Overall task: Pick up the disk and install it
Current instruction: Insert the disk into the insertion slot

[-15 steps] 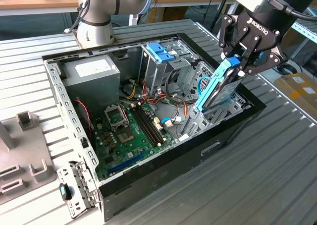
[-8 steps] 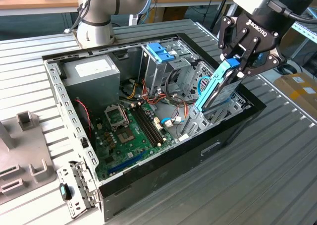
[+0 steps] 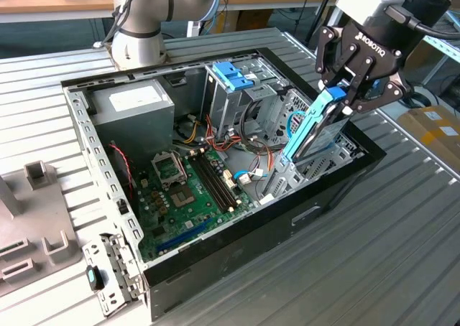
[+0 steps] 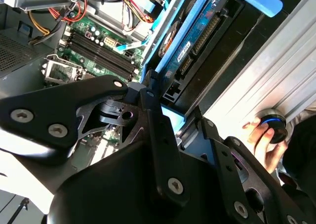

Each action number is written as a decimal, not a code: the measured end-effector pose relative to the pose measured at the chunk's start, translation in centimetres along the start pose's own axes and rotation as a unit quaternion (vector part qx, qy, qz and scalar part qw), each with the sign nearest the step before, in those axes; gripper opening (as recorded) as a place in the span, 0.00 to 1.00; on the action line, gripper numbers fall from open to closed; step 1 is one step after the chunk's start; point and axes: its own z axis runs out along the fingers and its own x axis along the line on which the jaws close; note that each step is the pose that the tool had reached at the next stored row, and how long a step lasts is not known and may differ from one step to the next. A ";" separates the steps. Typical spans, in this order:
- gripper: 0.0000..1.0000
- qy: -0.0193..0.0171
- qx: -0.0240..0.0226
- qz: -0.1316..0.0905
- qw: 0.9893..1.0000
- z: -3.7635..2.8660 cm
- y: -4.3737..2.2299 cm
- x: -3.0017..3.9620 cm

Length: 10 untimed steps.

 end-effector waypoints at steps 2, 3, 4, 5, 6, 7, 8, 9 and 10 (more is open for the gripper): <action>0.37 0.000 0.000 0.000 1.000 0.07 0.00 0.00; 0.37 0.000 0.000 0.000 1.000 0.10 0.00 0.00; 0.37 0.000 0.000 0.000 1.000 0.12 0.00 0.01; 0.37 0.000 0.000 0.000 1.000 0.16 0.00 0.01; 0.37 0.000 0.000 0.000 1.000 0.21 0.00 0.01; 0.37 0.000 0.000 0.000 1.000 0.26 0.00 0.01; 0.37 0.000 0.000 0.000 1.000 0.34 0.00 0.02; 0.37 0.000 0.000 0.000 1.000 0.38 0.00 0.02; 0.37 0.000 0.000 0.000 1.000 0.42 0.00 0.02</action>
